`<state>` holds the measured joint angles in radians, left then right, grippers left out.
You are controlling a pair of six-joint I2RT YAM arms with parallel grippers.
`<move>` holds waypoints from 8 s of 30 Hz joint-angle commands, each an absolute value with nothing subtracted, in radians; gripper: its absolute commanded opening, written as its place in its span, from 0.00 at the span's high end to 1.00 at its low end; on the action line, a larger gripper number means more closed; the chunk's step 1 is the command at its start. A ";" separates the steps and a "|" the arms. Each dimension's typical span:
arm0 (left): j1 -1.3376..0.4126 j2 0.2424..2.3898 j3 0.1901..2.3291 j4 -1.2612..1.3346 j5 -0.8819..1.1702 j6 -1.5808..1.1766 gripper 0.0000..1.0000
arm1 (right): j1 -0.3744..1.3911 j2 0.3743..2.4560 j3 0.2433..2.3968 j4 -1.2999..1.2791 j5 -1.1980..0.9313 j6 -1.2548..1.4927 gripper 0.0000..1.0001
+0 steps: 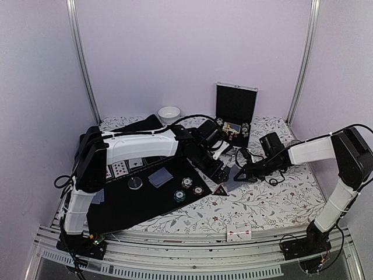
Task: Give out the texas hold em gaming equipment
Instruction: Pick up the all-in button from the center of the board, then place the all-in button in the dealer area, then pick up the poker card from the face-down deck piles.
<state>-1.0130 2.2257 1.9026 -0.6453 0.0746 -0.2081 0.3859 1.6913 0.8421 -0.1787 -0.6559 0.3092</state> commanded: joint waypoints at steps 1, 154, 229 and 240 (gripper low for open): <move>-1.038 2.253 1.936 -0.723 0.114 -0.147 0.03 | 0.399 1.632 0.813 -0.149 -0.720 0.346 0.98; -0.849 1.547 0.890 -0.664 -0.203 -0.600 0.38 | 0.292 1.071 1.064 -0.679 -0.470 0.191 0.98; -0.854 1.363 1.006 0.201 0.609 -0.135 0.70 | 0.647 1.452 1.118 -0.076 -1.029 0.178 0.98; -0.808 1.456 1.107 0.090 0.653 -0.173 0.63 | 0.647 1.446 1.123 -0.084 -1.033 0.170 0.98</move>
